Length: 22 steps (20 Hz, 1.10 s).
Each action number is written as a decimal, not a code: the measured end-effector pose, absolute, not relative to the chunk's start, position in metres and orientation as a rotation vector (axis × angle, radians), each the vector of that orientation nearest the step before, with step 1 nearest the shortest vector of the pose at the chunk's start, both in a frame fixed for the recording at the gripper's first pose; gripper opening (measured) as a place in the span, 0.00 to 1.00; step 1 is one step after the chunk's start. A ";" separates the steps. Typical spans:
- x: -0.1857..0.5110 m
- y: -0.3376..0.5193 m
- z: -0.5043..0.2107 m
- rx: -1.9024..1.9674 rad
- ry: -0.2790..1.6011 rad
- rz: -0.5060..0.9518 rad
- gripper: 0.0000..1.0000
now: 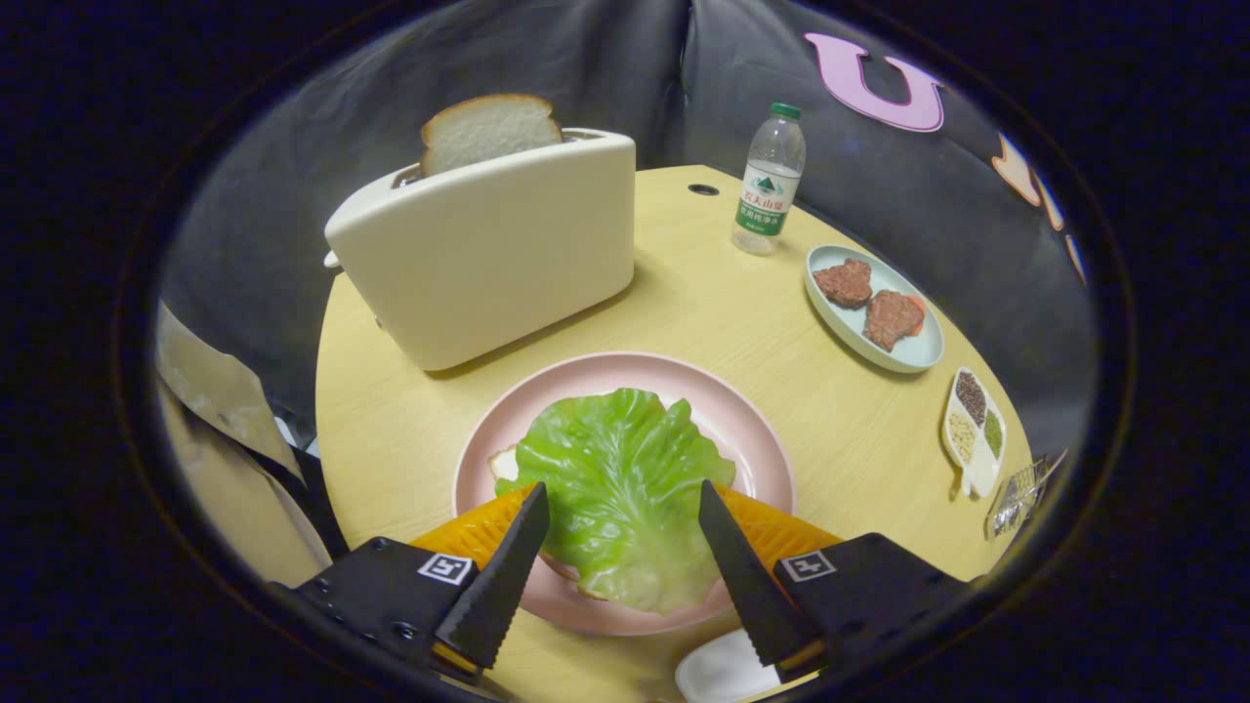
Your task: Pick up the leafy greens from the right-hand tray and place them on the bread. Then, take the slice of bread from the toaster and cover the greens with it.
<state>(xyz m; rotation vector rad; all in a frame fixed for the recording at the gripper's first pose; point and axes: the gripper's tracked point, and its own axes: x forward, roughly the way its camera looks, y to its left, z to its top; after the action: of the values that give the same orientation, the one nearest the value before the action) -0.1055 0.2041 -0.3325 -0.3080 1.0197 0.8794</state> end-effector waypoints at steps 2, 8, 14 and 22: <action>-0.099 0.209 -0.317 -0.299 0.993 0.864 0.98; -0.067 0.248 -0.251 -0.247 0.869 0.830 0.98; -0.047 0.308 -0.195 -0.203 0.776 0.849 0.98; -0.029 0.381 -0.161 -0.087 0.740 0.872 0.98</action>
<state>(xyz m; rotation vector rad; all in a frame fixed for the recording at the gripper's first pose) -0.0287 0.3813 -0.1607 -0.0868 0.7402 0.8723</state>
